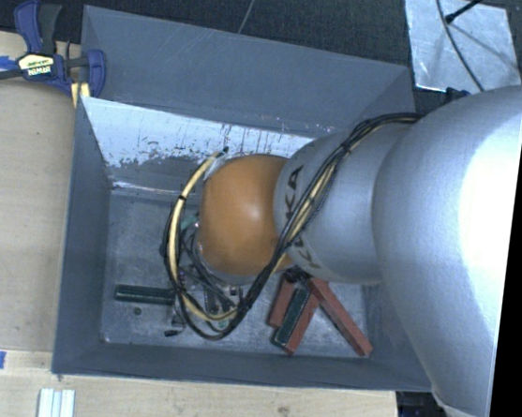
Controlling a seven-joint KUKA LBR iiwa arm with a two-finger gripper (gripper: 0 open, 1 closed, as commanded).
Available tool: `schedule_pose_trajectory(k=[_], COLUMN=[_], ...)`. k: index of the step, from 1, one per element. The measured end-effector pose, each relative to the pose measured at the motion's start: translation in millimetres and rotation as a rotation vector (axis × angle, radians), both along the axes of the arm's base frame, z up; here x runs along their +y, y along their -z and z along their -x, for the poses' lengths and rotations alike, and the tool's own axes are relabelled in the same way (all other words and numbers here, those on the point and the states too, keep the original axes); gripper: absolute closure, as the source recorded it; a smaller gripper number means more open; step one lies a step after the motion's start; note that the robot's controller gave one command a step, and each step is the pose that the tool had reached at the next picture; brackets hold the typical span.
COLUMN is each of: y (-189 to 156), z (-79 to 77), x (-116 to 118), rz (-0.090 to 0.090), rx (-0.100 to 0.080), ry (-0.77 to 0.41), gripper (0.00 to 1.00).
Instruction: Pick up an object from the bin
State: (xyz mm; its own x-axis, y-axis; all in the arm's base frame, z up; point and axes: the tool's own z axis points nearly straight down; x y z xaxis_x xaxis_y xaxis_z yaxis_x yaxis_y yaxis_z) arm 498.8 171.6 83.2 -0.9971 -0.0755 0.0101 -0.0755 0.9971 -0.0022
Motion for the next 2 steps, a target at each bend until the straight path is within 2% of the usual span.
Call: schedule_pose_trajectory(k=[1, 2], y=[-58, -154], z=[-11.2, -3.0], x=[0, -14], rz=[-0.003, -0.002], rx=[-0.011, -0.008], ry=[0.038, 0.046], gripper=[1.0, 1.0])
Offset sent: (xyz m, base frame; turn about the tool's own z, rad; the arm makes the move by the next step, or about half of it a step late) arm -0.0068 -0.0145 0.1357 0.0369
